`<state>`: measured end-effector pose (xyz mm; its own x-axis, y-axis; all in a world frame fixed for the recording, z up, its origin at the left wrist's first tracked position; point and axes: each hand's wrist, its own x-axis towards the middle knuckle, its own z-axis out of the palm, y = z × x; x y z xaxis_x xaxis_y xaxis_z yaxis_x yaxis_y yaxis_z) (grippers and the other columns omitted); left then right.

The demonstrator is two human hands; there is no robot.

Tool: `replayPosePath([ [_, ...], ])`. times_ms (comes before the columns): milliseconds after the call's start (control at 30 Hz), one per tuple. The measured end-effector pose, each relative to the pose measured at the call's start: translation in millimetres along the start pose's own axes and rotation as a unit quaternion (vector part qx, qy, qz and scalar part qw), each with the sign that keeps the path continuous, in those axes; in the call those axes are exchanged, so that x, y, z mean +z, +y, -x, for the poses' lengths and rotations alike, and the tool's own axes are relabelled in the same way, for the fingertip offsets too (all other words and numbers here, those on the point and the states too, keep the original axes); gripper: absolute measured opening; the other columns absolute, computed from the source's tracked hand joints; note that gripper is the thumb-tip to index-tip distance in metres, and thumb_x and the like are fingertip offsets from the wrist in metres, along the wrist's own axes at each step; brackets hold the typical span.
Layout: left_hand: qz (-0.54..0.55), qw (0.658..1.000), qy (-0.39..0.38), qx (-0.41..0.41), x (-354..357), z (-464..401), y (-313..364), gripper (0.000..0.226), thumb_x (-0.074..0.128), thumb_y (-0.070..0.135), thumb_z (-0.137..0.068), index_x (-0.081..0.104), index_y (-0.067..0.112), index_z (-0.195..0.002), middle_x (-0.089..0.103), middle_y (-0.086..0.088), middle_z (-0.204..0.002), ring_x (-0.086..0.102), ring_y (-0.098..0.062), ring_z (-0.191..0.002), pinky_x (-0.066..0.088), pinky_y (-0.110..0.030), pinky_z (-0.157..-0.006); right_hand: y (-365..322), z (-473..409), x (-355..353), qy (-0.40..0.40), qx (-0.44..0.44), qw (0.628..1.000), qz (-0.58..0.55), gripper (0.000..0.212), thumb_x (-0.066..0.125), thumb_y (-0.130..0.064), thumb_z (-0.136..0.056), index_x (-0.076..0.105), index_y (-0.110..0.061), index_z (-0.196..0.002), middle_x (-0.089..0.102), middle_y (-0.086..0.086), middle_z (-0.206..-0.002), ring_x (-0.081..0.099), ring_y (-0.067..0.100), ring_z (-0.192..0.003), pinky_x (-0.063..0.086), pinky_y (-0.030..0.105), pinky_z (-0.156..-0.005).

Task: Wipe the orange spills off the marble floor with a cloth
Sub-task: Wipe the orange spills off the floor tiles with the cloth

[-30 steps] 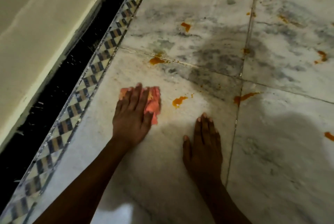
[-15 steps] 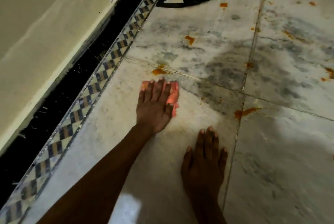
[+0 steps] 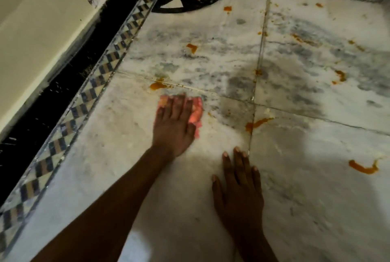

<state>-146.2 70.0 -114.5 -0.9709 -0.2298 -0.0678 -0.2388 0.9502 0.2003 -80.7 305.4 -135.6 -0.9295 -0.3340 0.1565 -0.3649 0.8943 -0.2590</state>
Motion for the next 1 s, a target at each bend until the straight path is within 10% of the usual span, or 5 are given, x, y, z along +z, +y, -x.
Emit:
replayPosePath([
  [133, -0.027, 0.985, -0.015, 0.169, 11.4, 41.6, 27.2, 0.073, 0.038, 0.053, -0.101, 0.019, 0.032, -0.167, 0.012, 0.002, -0.177, 0.016, -0.026, -0.163, 0.02, -0.05, -0.13, 8.0, -0.3, -1.1, 0.063, 0.051, 0.997, -0.012, 0.061, 0.044, -0.043, -0.099, 0.057, -0.011, -0.15, 0.043, 0.012, -0.163, 0.045, 0.031, -0.15, 0.036, 0.053, -0.119],
  [333, 0.026, 0.998, 0.012, -0.059, 1.9, -27.6, 29.4, 0.077, 0.026, 0.056, -0.097, 0.02, 0.027, -0.168, 0.014, -0.005, -0.177, 0.013, -0.036, -0.162, 0.013, -0.053, -0.128, 18.4, -2.0, -6.9, 0.046, 0.086, 0.995, 0.013, 0.064, 0.044, -0.046, -0.099, 0.054, -0.011, -0.152, 0.044, 0.011, -0.164, 0.041, 0.029, -0.152, 0.033, 0.05, -0.121],
  [533, -0.031, 0.979, -0.029, 0.198, 15.4, 2.5, 53.5, 0.073, 0.032, 0.058, -0.101, 0.017, 0.031, -0.168, 0.01, 0.003, -0.177, 0.014, -0.025, -0.163, 0.02, -0.051, -0.129, 30.7, -2.6, -10.1, 0.059, 0.138, 0.989, 0.021, 0.067, 0.044, -0.046, -0.098, 0.053, -0.006, -0.152, 0.044, 0.013, -0.163, 0.042, 0.03, -0.152, 0.032, 0.051, -0.12],
  [833, -0.001, 0.992, -0.043, 0.119, 17.2, -54.8, 82.7, 0.083, 0.013, 0.064, -0.092, 0.003, 0.031, -0.168, -0.002, 0.0, -0.178, -0.001, -0.03, -0.164, 0.001, -0.052, -0.131, 37.5, -2.1, -6.5, 0.036, 0.137, 0.99, 0.014, 0.066, 0.042, -0.044, -0.1, 0.051, -0.005, -0.153, 0.042, 0.014, -0.165, 0.037, 0.03, -0.154, 0.027, 0.051, -0.123],
  [1000, 0.267, 0.957, -0.011, 0.111, -7.6, 2.4, 46.0, 0.068, 0.04, 0.058, -0.101, 0.032, 0.033, -0.163, 0.017, 0.007, -0.176, 0.007, -0.016, -0.164, 0.009, -0.05, -0.133, 30.1, -11.4, -10.4, 0.083, 0.089, 0.99, -0.065, 0.059, 0.044, -0.035, -0.102, 0.056, 0.002, -0.146, 0.04, 0.021, -0.164, 0.033, 0.038, -0.155, 0.029, 0.057, -0.123],
])
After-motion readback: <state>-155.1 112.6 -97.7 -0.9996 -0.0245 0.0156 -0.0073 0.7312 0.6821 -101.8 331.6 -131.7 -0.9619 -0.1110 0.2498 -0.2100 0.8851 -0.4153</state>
